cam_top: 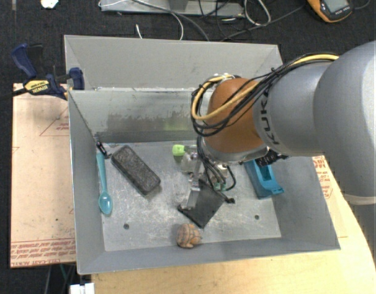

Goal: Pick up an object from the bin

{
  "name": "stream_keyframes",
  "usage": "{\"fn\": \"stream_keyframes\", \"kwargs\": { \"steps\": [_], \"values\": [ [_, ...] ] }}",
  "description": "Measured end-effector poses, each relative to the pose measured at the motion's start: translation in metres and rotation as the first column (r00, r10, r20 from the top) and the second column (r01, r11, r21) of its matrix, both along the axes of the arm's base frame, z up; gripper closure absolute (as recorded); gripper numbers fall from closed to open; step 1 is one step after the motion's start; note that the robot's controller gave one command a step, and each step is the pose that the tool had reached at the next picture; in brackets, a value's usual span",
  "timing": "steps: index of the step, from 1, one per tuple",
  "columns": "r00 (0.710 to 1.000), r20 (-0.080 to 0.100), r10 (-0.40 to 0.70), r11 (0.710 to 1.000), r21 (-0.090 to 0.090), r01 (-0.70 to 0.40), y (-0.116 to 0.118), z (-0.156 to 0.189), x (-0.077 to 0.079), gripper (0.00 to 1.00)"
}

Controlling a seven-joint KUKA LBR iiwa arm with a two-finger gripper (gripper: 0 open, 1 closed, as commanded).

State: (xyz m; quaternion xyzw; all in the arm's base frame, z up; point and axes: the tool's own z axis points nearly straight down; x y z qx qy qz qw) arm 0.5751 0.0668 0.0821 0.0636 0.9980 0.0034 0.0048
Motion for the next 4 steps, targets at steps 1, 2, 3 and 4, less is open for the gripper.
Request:
{"fn": "stream_keyframes", "kwargs": {
  "steps": [1, 2, 3, 4],
  "values": [
    [0.999, -0.006, 0.043, 0.999, 0.003, -0.043, -0.004, -0.009, -0.031, 0.00],
    [1.000, 0.000, 0.021, 1.000, 0.003, -0.021, -0.053, -0.011, -0.017, 0.00],
    [0.999, -0.001, 0.054, 0.999, 0.002, -0.054, -0.048, -0.010, -0.042, 0.00],
    [1.000, 0.004, 0.006, 1.000, 0.001, -0.006, -0.096, 0.011, -0.040, 1.00]
  ]
}}
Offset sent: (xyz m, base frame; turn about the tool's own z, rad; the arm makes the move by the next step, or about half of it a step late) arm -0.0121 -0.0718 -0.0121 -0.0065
